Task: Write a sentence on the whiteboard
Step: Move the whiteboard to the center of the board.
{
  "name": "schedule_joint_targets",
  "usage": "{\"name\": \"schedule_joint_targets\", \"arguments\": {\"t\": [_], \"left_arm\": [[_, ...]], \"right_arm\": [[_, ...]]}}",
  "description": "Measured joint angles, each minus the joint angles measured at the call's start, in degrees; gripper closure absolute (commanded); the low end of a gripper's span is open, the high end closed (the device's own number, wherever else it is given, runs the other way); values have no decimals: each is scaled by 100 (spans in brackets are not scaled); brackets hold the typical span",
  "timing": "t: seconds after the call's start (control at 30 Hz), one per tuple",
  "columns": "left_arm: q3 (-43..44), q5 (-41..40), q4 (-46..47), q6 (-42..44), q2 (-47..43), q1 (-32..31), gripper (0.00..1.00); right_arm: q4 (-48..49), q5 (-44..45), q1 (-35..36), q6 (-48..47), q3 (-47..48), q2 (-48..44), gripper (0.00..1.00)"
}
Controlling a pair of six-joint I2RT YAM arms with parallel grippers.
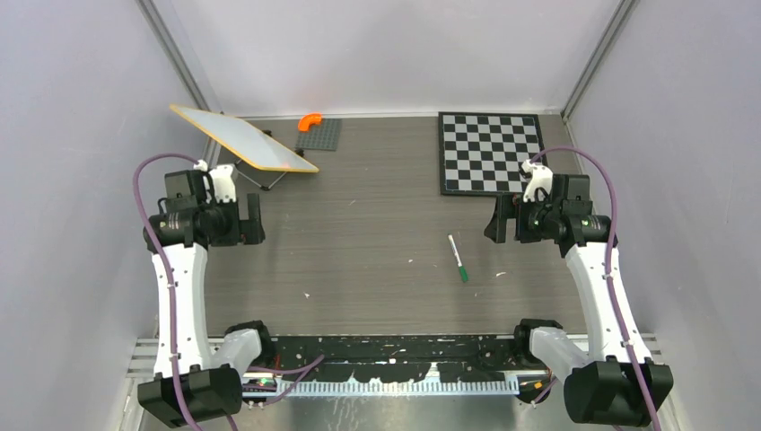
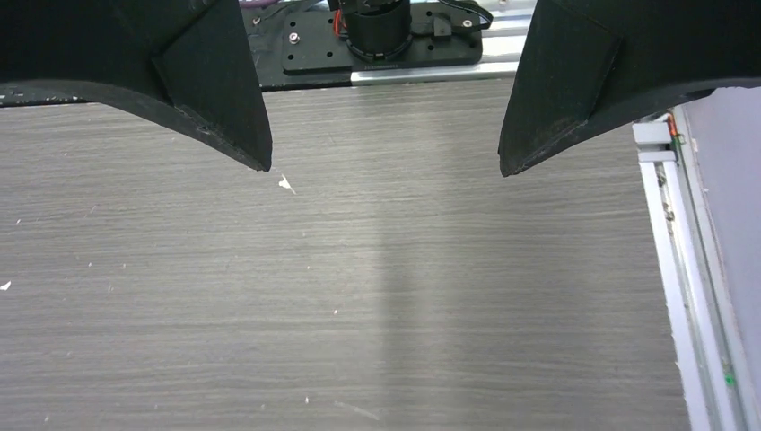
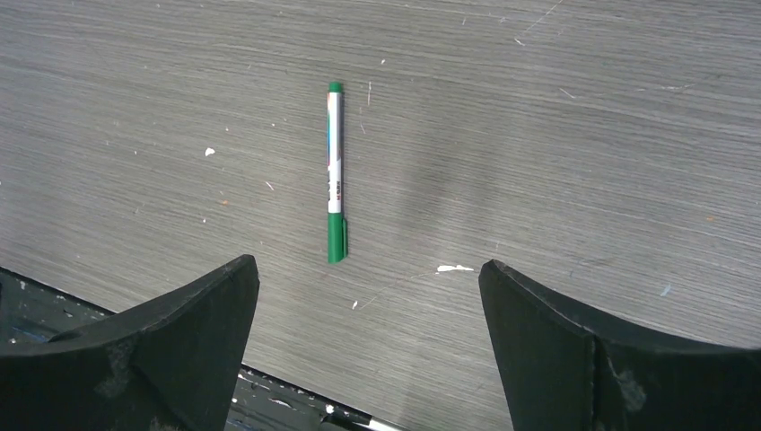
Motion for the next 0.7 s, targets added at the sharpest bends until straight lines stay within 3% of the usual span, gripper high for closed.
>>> {"name": "schedule_joint_targets", "arguments": {"t": [0.13,0.33,0.53,0.7], "left_arm": [[463,7,-9,-4,42,-2,0],[2236,376,142,11,796,-101,0],[4094,380,420,55,2422,-920,0],[5287,-140,538,201,3960,-1635,8]], "right_arm": [[46,-9,0,-4,-55,11,3],[179,-74,0,0,-160,190,3],[264,-87,0,0,-208,240,3],[304,-87,0,0,-267,90,3]]}}
